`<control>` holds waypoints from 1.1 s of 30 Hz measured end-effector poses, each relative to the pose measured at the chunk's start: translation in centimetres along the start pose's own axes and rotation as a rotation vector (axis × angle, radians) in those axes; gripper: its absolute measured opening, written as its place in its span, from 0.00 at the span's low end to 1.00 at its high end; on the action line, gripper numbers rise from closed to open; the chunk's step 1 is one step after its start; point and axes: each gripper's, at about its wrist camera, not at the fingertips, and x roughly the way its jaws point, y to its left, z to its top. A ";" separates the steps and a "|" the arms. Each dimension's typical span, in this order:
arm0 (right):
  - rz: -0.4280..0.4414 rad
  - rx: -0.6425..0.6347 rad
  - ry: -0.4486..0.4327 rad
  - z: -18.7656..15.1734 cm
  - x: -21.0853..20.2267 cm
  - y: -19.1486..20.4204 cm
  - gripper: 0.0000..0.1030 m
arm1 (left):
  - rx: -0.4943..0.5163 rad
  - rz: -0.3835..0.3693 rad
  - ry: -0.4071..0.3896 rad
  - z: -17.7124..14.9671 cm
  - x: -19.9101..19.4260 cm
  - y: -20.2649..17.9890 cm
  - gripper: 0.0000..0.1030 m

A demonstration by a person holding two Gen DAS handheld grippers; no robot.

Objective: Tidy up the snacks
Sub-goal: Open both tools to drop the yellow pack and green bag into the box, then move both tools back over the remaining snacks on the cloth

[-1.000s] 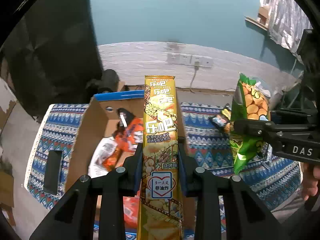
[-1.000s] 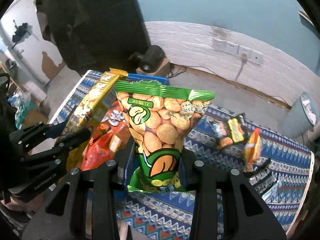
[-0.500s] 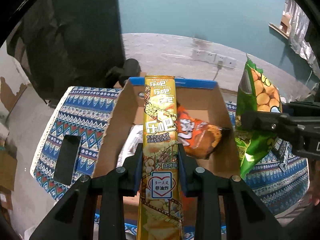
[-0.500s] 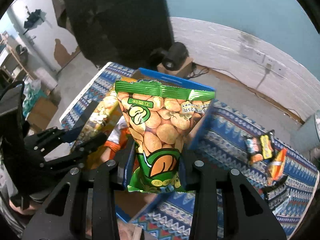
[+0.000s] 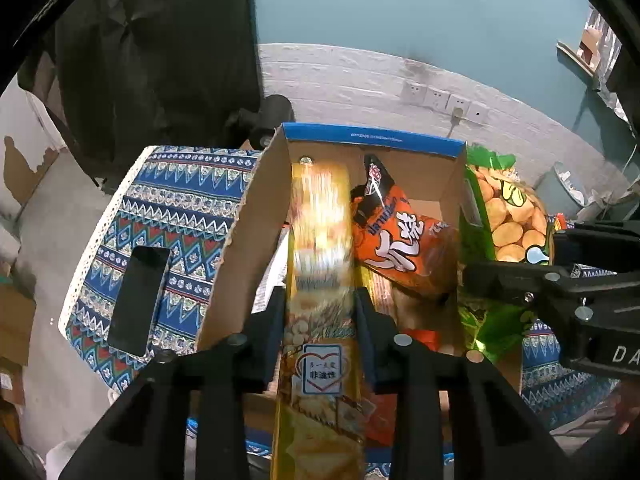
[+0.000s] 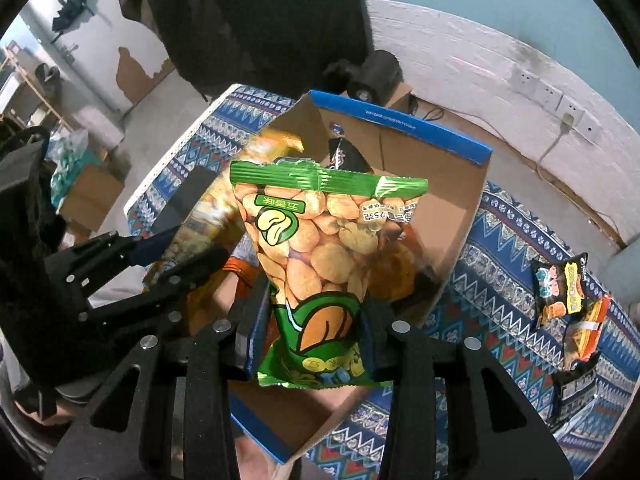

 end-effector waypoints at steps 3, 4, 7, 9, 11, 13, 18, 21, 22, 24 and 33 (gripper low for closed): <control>-0.006 0.013 0.001 -0.1 -0.2 -0.2 0.45 | -0.001 0.013 -0.001 0.2 -0.3 -0.4 0.52; -0.004 0.017 -0.003 -0.2 -0.4 -0.3 0.45 | -0.003 0.014 -0.004 0.2 -0.4 -0.5 0.59; -0.010 0.028 -0.012 -0.3 -0.9 -0.8 0.45 | 0.007 0.020 -0.009 0.2 -0.8 -1.0 0.60; -0.014 0.038 -0.020 -0.5 -1.4 -1.3 0.45 | 0.017 0.019 -0.010 0.2 -0.9 -1.4 0.60; -0.021 0.046 -0.024 -0.7 -1.7 -1.7 0.45 | 0.023 0.018 -0.012 0.2 -1.0 -1.8 0.61; -0.030 0.055 -0.027 -0.9 -2.0 -2.1 0.45 | 0.032 0.018 -0.013 0.3 -1.1 -2.2 0.62; -0.049 0.087 -0.029 -1.8 -2.8 -3.5 0.46 | 0.052 0.009 -0.028 0.4 -1.7 -3.5 0.68; -0.060 0.100 -0.032 -2.3 -3.3 -4.3 0.46 | 0.059 -0.006 -0.023 0.4 -1.7 -4.3 0.68; -0.064 0.101 -0.034 -2.5 -3.5 -4.5 0.46 | 0.059 -0.011 -0.019 0.4 -1.7 -4.5 0.68; -0.076 0.105 -0.041 -3.0 -4.0 -5.0 0.48 | 0.065 -0.023 -0.016 0.4 -1.8 -5.2 0.68; -0.126 0.153 -0.079 -5.1 -6.7 -8.1 0.56 | 0.145 -0.038 -0.026 0.2 -2.3 -9.2 0.74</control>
